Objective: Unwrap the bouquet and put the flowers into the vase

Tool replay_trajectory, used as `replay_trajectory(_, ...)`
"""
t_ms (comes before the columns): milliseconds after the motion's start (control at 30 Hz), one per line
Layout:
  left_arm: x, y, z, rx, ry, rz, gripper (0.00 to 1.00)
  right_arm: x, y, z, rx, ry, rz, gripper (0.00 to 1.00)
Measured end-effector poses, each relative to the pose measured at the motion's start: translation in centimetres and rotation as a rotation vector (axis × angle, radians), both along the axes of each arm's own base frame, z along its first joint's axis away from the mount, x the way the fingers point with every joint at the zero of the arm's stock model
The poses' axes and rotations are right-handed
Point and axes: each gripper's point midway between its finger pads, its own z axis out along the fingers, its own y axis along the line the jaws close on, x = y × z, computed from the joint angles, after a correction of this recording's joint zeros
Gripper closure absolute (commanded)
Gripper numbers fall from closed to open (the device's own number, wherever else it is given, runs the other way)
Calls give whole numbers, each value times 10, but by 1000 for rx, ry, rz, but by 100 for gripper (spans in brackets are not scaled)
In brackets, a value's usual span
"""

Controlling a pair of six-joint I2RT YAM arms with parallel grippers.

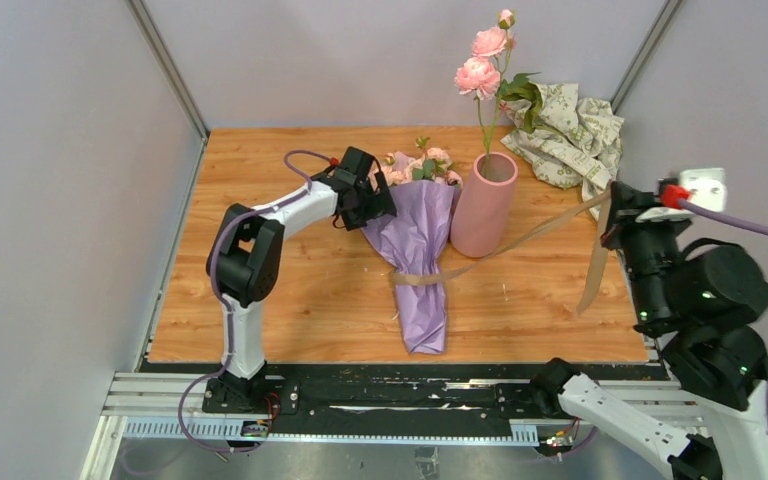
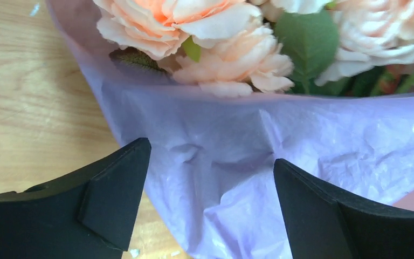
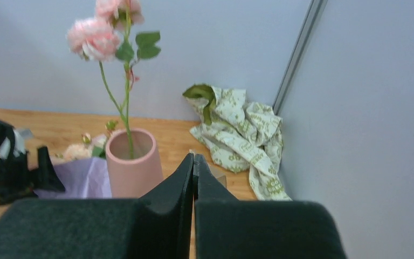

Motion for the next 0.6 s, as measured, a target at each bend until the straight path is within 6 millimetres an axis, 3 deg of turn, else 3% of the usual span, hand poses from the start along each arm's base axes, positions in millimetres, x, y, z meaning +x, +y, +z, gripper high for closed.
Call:
replay_trajectory(100, -2, 4, 25, 2, -36, -7, 7, 17, 13, -39, -71, 86, -6, 100)
replay_trajectory(233, -8, 12, 86, -13, -144, -14, 6, 47, 42, -127, -184, 267, 9, 98)
replay_trajectory(333, -13, 17, 130, -38, -232, -13, 6, 59, 60, -193, -232, 397, 37, 42)
replay_trajectory(367, -16, 20, 147, -47, -265, -11, 6, 62, 67, -219, -243, 446, 53, 33)
replay_trajectory(433, -25, 28, 175, -62, -324, 2, 6, 62, 80, -270, -257, 551, 96, 27)
replay_trajectory(500, -31, 34, 184, -63, -348, 14, 6, 58, 91, -300, -243, 613, 145, 25)
replay_trajectory(600, -48, 49, 183, -47, -357, 47, 6, 52, 116, -324, -235, 659, 227, 27)
